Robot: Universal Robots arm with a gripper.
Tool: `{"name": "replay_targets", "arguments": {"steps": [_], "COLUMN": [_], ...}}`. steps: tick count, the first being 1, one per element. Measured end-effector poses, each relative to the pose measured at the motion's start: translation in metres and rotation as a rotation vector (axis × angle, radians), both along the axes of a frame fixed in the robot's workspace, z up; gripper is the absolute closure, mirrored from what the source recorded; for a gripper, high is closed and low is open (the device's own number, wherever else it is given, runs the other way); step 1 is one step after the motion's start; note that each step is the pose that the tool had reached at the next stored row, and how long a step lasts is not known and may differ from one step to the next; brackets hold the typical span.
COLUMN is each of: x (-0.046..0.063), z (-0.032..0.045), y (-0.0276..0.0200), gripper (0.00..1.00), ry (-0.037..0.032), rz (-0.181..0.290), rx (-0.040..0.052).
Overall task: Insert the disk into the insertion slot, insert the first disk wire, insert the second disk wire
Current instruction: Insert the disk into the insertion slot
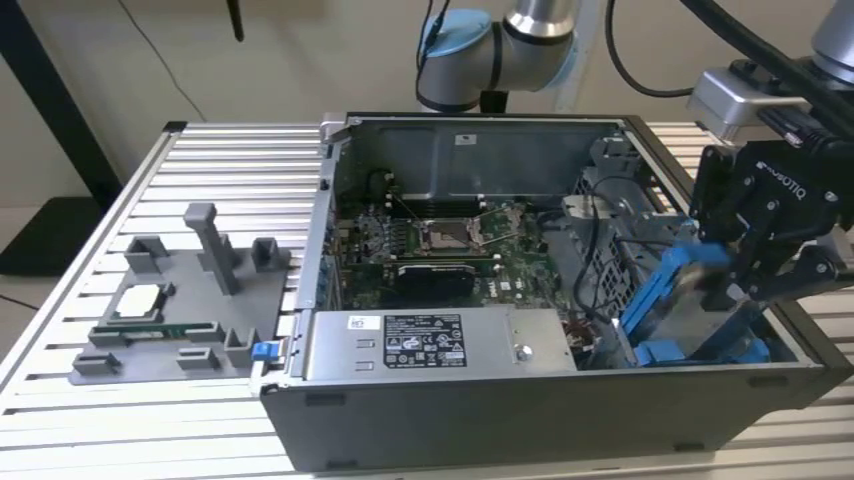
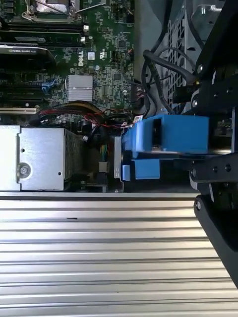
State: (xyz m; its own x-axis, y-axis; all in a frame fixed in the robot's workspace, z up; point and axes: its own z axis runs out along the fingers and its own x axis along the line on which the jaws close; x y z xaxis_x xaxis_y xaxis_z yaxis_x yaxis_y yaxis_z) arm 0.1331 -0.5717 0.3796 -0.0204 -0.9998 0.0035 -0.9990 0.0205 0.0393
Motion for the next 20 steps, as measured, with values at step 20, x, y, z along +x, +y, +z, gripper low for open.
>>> {"name": "replay_targets", "arguments": {"steps": [20], "x": [-0.003], "z": [0.0185], "y": [0.0046], "gripper": [0.00], "ry": [0.0008], "rz": [0.000], "rx": [0.0001]}}
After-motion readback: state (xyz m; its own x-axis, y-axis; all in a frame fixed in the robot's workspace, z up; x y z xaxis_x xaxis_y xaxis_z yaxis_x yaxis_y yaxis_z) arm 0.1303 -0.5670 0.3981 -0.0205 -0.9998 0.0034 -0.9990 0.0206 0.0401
